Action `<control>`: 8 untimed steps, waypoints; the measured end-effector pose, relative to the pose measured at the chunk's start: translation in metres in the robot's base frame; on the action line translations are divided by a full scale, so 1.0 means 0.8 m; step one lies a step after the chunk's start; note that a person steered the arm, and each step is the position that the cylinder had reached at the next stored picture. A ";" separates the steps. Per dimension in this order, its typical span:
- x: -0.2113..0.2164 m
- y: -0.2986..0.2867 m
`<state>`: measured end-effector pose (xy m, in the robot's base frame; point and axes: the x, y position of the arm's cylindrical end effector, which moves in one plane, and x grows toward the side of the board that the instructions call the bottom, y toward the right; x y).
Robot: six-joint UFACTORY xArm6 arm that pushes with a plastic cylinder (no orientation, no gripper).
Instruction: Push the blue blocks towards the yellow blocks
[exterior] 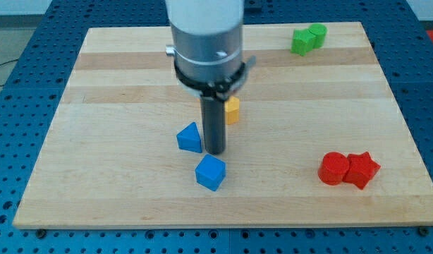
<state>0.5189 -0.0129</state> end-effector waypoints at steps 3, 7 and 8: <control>0.101 -0.026; 0.037 -0.112; 0.026 -0.051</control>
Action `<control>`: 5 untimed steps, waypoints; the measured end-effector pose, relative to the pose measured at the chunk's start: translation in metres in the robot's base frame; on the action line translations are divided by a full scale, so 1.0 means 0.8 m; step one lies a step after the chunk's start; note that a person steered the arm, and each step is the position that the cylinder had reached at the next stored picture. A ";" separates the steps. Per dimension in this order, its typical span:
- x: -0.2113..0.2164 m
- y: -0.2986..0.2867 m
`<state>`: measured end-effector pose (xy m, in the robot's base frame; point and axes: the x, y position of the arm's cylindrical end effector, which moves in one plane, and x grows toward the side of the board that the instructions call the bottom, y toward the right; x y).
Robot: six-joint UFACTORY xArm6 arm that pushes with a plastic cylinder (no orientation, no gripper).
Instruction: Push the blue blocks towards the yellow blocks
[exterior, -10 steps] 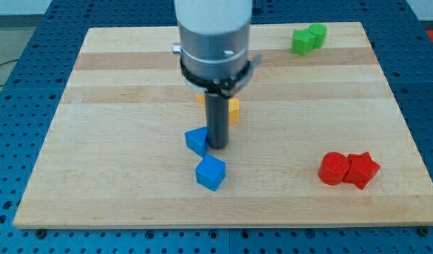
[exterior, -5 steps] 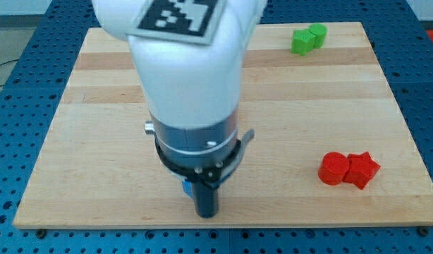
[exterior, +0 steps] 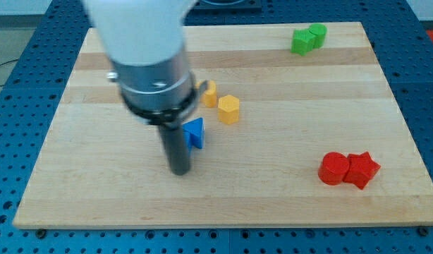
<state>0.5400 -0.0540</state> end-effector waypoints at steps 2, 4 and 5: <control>-0.054 0.011; -0.040 -0.096; -0.063 -0.061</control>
<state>0.4897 -0.1025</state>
